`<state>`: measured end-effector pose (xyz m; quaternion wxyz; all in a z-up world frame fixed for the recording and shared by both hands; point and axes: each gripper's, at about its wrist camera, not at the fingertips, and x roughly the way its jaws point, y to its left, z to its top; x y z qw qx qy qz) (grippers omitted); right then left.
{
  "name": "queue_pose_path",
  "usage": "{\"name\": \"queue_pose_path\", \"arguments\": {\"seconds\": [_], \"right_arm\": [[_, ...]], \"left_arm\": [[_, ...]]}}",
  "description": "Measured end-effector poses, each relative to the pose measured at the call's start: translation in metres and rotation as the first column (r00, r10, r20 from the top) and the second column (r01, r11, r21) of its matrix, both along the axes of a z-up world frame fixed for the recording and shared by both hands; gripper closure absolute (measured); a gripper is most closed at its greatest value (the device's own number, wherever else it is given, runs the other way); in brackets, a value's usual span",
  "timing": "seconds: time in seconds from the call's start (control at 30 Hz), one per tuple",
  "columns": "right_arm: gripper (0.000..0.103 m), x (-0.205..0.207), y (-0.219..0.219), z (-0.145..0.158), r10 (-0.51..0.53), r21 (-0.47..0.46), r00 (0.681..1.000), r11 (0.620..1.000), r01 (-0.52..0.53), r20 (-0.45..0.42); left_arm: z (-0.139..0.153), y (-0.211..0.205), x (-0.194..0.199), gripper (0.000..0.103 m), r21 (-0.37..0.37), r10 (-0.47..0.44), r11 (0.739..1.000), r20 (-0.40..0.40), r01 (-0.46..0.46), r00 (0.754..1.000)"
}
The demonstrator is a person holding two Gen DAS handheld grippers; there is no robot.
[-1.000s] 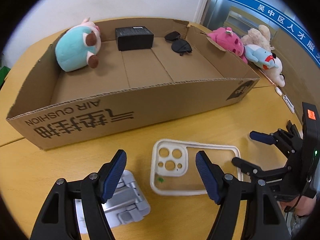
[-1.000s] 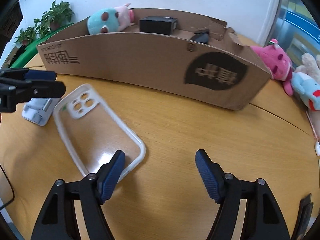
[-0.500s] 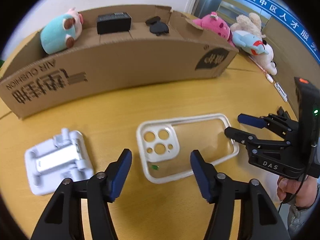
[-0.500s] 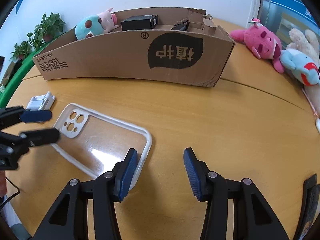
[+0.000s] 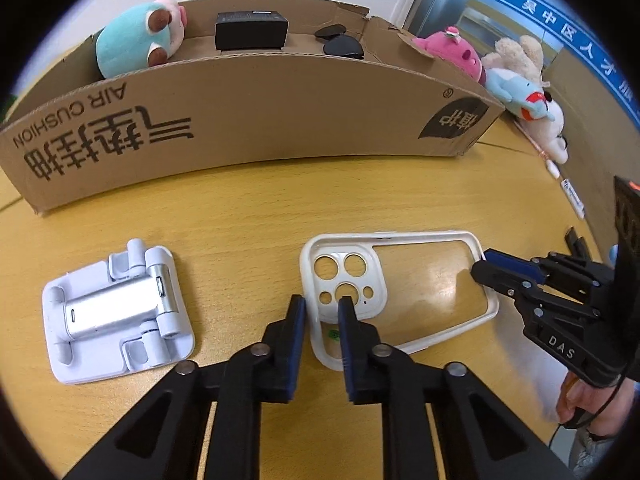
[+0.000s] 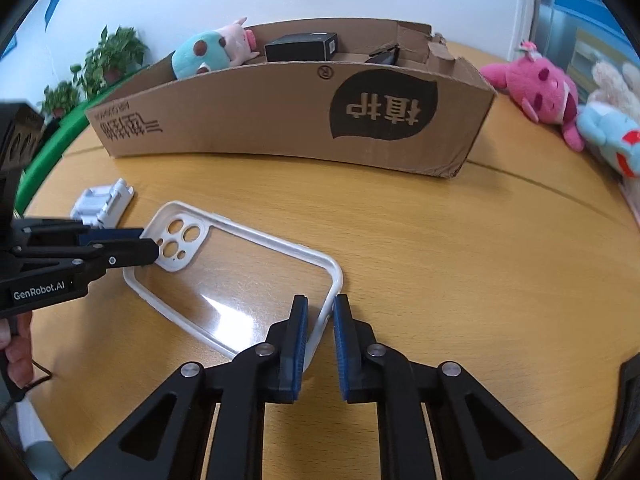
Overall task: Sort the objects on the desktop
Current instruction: 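Lift the phone case with the left tool and carry it over the box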
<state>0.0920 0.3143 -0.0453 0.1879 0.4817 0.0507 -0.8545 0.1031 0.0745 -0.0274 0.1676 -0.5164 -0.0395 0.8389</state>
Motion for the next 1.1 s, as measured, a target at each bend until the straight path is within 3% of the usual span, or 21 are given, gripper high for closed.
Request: {"name": "queue_pose_path", "arguments": {"seconds": [0.23, 0.6, 0.8, 1.1], "right_arm": [[0.091, 0.0, 0.011, 0.011, -0.036, -0.079, 0.999, 0.996, 0.034, -0.022], [0.088, -0.013, 0.007, 0.078, -0.035, -0.11, 0.986, 0.994, 0.017, -0.165], [0.088, -0.032, -0.018, 0.114, -0.008, -0.098, 0.969, 0.995, -0.017, -0.246], [0.087, -0.081, -0.074, 0.152, 0.051, -0.107, 0.953, 0.991, -0.086, -0.298]], "left_arm": [[0.014, -0.006, 0.003, 0.094, 0.051, -0.001, 0.999, -0.031, 0.002, 1.0], [0.074, -0.016, -0.005, 0.094, 0.087, 0.008, 0.996, -0.161, 0.006, 0.987], [0.111, -0.037, -0.028, 0.094, 0.081, 0.032, 0.997, -0.238, -0.013, 0.971], [0.142, -0.085, -0.07, 0.094, 0.085, 0.096, 0.994, -0.28, -0.075, 0.955]]}}
